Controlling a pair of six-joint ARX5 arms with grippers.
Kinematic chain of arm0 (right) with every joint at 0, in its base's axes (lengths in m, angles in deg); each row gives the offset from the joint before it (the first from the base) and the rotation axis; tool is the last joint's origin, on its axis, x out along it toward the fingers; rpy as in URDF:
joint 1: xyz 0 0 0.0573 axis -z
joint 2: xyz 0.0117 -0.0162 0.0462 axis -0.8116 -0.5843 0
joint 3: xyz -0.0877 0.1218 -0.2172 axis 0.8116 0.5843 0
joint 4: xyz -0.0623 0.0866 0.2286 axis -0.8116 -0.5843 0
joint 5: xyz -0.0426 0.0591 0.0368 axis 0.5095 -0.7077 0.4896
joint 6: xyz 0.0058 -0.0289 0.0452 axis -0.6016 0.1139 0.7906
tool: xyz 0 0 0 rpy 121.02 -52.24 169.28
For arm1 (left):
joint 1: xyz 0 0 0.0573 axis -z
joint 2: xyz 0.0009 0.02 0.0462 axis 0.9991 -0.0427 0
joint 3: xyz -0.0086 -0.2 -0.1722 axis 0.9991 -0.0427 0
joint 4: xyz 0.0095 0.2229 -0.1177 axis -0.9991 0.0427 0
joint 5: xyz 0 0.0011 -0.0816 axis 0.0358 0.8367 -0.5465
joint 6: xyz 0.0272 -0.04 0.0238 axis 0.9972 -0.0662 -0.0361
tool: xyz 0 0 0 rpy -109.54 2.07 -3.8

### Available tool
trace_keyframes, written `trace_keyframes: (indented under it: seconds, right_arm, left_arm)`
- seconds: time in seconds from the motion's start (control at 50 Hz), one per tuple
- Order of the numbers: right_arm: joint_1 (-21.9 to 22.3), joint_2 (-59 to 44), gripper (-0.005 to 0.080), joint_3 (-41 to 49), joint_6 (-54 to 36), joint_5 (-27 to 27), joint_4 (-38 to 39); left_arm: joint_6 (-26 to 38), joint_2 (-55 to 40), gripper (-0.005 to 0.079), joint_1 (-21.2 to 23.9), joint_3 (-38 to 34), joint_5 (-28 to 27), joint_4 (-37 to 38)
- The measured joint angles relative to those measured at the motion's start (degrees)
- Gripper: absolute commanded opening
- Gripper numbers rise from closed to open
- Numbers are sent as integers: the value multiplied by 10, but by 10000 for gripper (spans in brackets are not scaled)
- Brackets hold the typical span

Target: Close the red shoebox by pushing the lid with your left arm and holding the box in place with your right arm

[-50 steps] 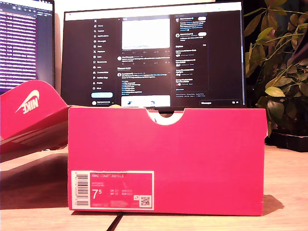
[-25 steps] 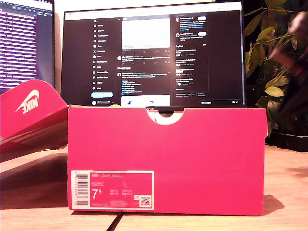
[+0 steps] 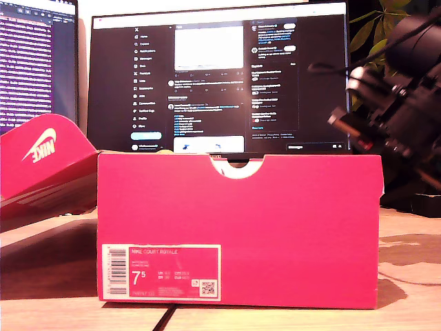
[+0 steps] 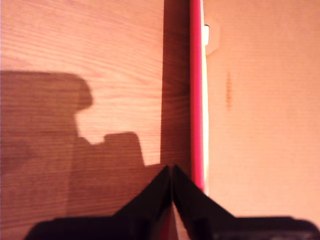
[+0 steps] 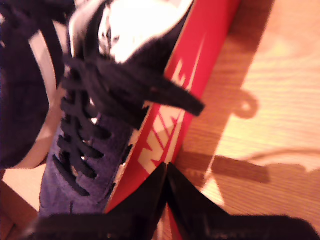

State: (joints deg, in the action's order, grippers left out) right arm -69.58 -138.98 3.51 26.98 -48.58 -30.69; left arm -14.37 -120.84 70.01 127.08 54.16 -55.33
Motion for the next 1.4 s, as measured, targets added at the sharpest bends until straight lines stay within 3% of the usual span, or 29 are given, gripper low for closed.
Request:
trace_keyframes:
  seconds: [0.22, 0.52, 0.86, 1.4]
  right_arm:
    - [-13, 0, -12, 0, 12, 2, 20]
    - [-16, 0, -12, 0, 12, 2, 21]
    - [-16, 0, -12, 0, 12, 4, 21]
    - [-16, 0, -12, 0, 12, 6, 23]
  left_arm:
    - [9, -30, -19, -3, 3, -16, 25]
    - [27, -139, -19, -2, 3, -84, 40]
    - [70, -145, -19, -12, 11, -191, 44]
    - [122, -124, -19, -28, 168, -212, 263]
